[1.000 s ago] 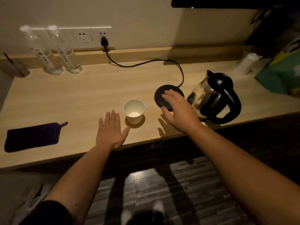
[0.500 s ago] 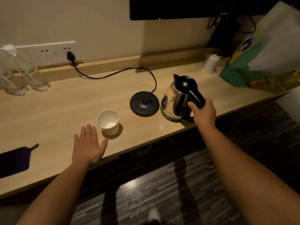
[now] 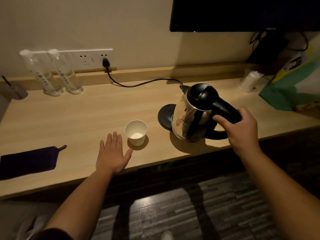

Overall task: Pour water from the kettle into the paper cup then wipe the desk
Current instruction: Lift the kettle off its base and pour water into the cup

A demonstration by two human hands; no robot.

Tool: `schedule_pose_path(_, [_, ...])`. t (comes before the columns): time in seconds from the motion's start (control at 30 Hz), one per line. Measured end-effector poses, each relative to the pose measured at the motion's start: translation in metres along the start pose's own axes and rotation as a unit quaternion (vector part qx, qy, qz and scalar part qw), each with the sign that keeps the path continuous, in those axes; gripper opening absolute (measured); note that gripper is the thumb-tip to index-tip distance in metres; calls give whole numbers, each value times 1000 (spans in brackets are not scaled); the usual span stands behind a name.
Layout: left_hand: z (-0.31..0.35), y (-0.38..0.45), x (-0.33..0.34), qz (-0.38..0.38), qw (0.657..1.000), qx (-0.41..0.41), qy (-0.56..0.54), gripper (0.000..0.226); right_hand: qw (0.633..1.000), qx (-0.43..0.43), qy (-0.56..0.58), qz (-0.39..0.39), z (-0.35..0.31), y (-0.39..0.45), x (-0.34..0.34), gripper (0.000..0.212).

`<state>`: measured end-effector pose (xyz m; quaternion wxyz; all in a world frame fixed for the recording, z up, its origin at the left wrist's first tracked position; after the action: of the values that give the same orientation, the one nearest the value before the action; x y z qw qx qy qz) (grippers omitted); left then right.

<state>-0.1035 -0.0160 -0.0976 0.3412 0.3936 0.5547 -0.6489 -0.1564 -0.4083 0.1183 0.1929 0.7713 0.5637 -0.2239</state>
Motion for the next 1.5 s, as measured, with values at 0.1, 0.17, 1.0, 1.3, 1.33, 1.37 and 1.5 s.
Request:
schedule_pose_path(0.1, [-1, 0, 1, 1, 1000, -4, -2, 90, 996, -34, -50, -72, -32, 4, 21, 39])
schedule_pose_path(0.17, [-2, 1, 3, 0, 1000, -6, -4, 90, 986, -57, -103, -119, -52, 5, 36, 40])
schedule_pose_path(1.0, [-2, 5, 4, 48, 998, 10, -39, 87, 831, -129, -425, -335, -165, 24, 137, 36])
schedule_pose_path(1.3, [-1, 3, 3, 44, 998, 12, -42, 87, 794, -152, -474, -350, -179, 26, 148, 35])
schedule_pose_path(1.33, [-1, 3, 3, 44, 998, 12, -41, 87, 791, -154, -477, -350, -179, 27, 148, 35])
schedule_pose_path(1.37, [-1, 3, 3, 45, 998, 11, -42, 87, 790, -155, -480, -349, -180, 27, 149, 35])
schedule_pose_path(1.5, [-1, 3, 3, 47, 998, 12, -43, 88, 782, -161, -489, -351, -182, 30, 153, 34])
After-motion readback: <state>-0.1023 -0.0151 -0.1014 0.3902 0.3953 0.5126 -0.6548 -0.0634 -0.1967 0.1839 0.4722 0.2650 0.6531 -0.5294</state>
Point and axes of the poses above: each hand's wrist, its own y-axis towards the middle knuckle, its own x-axis out of the palm, z = x × y, the point moved 8 cm from there along y, towards the middle knuckle, and after that the axes turned 14 degrees about -z, right-handed, at the moved point
